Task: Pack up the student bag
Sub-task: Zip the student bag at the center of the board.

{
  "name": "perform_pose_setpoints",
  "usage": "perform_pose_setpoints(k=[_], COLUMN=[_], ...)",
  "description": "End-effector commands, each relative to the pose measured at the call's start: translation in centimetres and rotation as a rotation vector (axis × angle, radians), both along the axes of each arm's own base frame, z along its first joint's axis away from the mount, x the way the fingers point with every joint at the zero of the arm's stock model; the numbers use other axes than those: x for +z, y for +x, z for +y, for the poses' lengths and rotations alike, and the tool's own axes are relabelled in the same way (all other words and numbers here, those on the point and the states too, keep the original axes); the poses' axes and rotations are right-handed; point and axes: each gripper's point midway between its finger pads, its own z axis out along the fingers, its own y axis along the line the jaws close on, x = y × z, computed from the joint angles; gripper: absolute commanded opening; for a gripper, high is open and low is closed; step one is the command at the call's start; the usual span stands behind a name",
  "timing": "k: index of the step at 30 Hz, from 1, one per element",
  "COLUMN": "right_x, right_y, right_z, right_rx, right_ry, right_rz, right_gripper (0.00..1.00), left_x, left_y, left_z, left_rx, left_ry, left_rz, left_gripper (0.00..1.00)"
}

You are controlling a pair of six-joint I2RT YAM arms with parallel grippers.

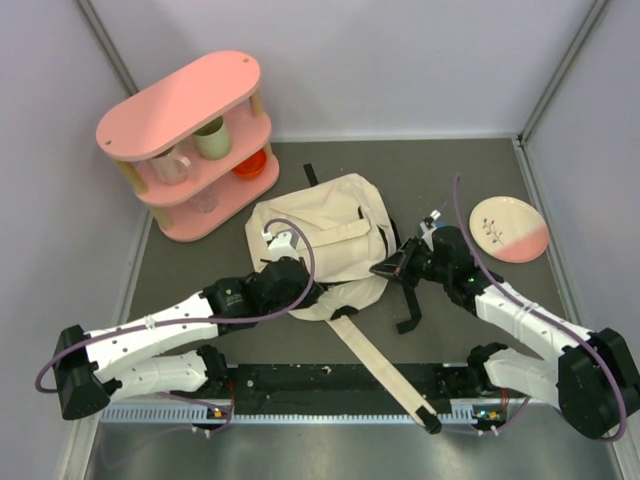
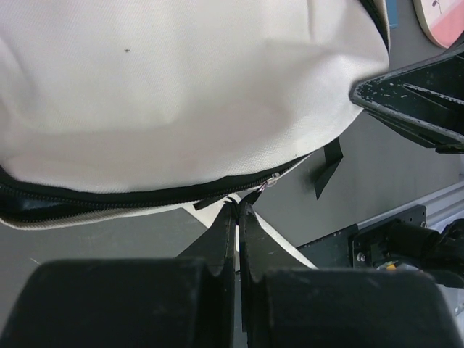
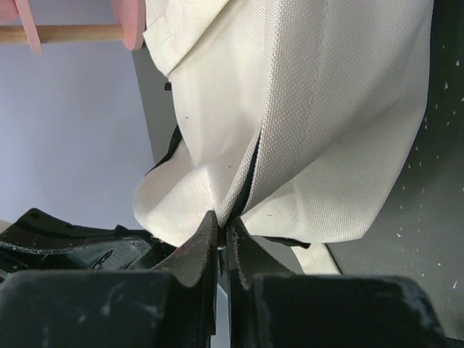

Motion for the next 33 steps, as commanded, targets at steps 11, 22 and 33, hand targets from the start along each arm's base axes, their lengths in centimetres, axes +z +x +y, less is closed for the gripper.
perform_pose_setpoints(k=[11, 22, 33], right_x=[0.3, 1.9, 2.5], right_y=[2.9, 1.0, -5.7], right_z=[-4.4, -4.0, -1.0], right_rx=[-0.153, -0.047, -0.008], right_ry=[-0.192, -0.192, 0.041], right_rz=[-0.125, -0.192, -0.069], right_gripper=[0.00, 0.49, 0.75], left_x=[-4.6, -2.8, -1.5], left_y=[-1.9, -1.2, -0.4], left_z=[7.8, 4.8, 1.0], left_rx=[0.120, 0.033, -0.080], left_ry=[0.274, 0.175, 0.138], left_rz=[0.078, 0.021, -0.021], left_gripper=[0.00, 0.00, 0.00])
